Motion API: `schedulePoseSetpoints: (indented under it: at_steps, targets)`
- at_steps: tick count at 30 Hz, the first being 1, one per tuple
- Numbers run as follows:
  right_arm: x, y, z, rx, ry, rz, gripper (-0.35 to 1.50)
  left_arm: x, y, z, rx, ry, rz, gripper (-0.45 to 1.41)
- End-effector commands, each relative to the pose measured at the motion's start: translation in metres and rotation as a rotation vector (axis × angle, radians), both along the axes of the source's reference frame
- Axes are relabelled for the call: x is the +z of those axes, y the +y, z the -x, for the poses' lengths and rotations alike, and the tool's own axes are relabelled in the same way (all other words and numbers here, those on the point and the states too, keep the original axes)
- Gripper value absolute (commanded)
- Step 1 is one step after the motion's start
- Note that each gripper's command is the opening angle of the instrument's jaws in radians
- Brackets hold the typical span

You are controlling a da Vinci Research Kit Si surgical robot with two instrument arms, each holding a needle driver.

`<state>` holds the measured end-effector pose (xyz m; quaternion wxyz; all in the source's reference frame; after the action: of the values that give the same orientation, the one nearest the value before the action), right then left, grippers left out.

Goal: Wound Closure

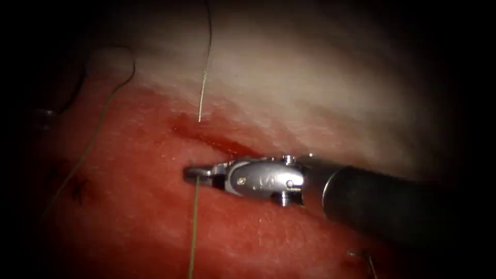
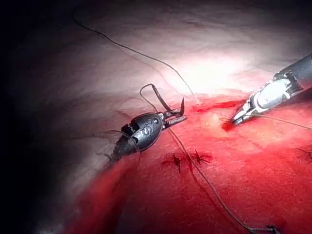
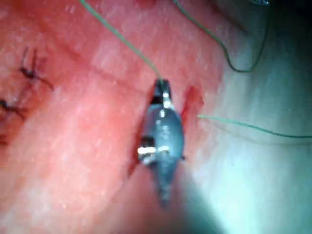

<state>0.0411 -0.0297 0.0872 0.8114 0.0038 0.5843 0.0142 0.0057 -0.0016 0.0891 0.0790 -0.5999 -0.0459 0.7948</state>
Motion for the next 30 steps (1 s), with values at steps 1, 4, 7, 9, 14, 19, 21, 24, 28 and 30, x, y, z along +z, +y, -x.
schedulePoseSetpoints:
  at_steps: [1, 4, 7, 9, 14, 19, 21, 24, 28, 30]
  targets:
    - [-0.0014, -0.0017, -0.0013, -0.012, 0.014, 0.0, -0.35, 0.0008, 0.0001, 0.0004, 0.0, -0.001, -0.001, -0.45]
    - [-0.0042, -0.004, -0.0014, -0.033, 0.033, 0.0, -0.35, 0.0008, 0.0001, 0.0004, 0.0, -0.001, -0.001, -0.45]
    - [-0.007, -0.0062, -0.0007, -0.046, 0.042, -0.003, -0.35, 0.0008, 0.0001, 0.0004, -0.001, -0.001, -0.001, -0.45]
    - [-0.0084, -0.0074, -0.0002, -0.057, 0.047, -0.004, -0.35, 0.0008, 0.0001, 0.0004, -0.001, -0.001, -0.001, -0.45]
    - [-0.012, -0.0105, 0.0013, -0.094, 0.083, -0.028, -0.35, 0.0008, 0.0001, 0.0005, -0.001, 0.0, -0.001, -0.45]
    - [-0.0146, -0.0134, 0.0019, -0.126, 0.143, -0.063, -0.35, 0.0009, 0.0001, 0.0006, -0.002, 0.0, 0.0, -0.45]
    - [-0.0147, -0.0137, 0.0017, -0.136, 0.152, -0.064, -0.35, 0.0009, 0.0001, 0.0006, -0.002, 0.0, 0.0, -0.45]
    - [-0.014, -0.0121, 0.0017, -0.086, 0.178, -0.061, 0.68, 0.0009, 0.0001, 0.0006, -0.002, 0.001, 0.0, -0.45]
    - [-0.0112, -0.0071, 0.0019, 0.008, 0.181, -0.065, 1.16, 0.0009, 0.0, 0.0006, -0.003, 0.001, 0.001, -0.45]
    - [-0.0098, -0.0053, 0.0017, 0.027, 0.168, -0.075, 1.23, 0.0009, 0.0, 0.0006, -0.003, 0.001, 0.001, -0.45]
